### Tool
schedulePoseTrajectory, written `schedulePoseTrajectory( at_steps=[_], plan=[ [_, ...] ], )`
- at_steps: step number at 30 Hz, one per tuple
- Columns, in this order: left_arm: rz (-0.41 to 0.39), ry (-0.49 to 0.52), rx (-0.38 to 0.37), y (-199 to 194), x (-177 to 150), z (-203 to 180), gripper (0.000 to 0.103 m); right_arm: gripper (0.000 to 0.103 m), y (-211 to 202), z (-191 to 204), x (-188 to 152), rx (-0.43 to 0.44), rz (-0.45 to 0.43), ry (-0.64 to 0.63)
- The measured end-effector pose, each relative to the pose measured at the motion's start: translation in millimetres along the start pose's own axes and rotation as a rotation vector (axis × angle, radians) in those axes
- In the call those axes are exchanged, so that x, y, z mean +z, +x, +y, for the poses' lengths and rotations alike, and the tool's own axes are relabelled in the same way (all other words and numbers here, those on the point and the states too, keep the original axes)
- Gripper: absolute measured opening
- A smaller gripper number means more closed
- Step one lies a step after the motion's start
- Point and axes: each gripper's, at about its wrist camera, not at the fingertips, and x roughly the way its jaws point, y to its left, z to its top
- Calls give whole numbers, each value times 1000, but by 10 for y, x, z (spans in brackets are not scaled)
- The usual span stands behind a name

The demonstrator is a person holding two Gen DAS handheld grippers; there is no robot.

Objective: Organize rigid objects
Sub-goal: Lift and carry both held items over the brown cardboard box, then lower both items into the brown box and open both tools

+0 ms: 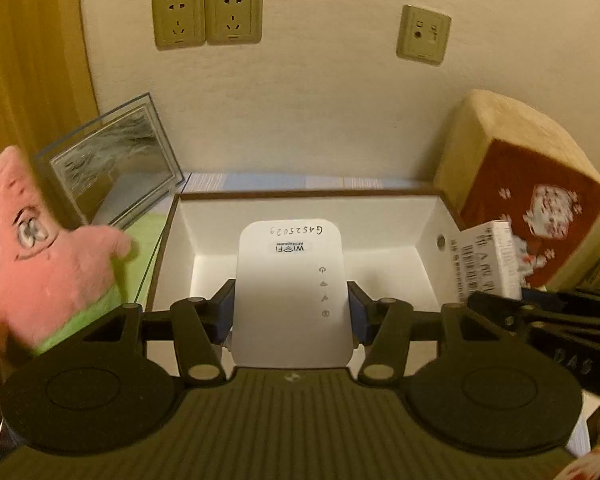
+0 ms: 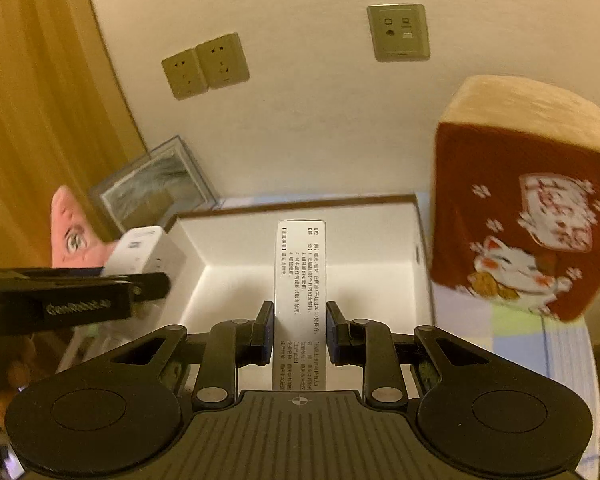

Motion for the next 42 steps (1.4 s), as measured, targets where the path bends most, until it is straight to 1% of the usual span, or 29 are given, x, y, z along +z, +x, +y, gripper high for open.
schedulePoseTrajectory(
  at_steps=[4,7,10,15,19,22,25,28,30,34,36,41,42],
  plan=[
    [20,-6,13,291,142,-28,52,22,320,-32,125,-25,23,9],
    [46,-17,15,530,198,-38,52,22,568,-108,141,-39,53,28],
    [80,-25,16,772,192,-46,52,22,799,-184,136,-51,91,53],
    [159,-57,18,1201,123,-33,52,22,1091,-263,77,-71,146,75],
    [205,-76,19,1453,73,-7,52,22,1286,-277,49,-81,185,83],
    [220,-87,23,1567,65,12,52,22,1392,-286,39,-89,207,91],
    [225,-95,26,1633,77,19,52,22,1451,-292,42,-90,219,101],
    [234,-79,17,1672,87,-6,52,22,1494,-295,38,-91,232,108],
    [224,-66,15,1665,96,-27,51,22,1520,-300,36,-85,236,115],
    [219,-57,6,1634,115,-4,60,22,1501,-319,43,-58,218,141],
    [213,-51,13,1593,110,17,60,23,1460,-306,41,-47,211,136],
    [190,-31,9,1403,57,85,60,37,1259,-259,-3,-45,197,102],
    [185,-24,8,1348,38,97,60,39,1214,-249,-17,-45,192,96]
  ],
)
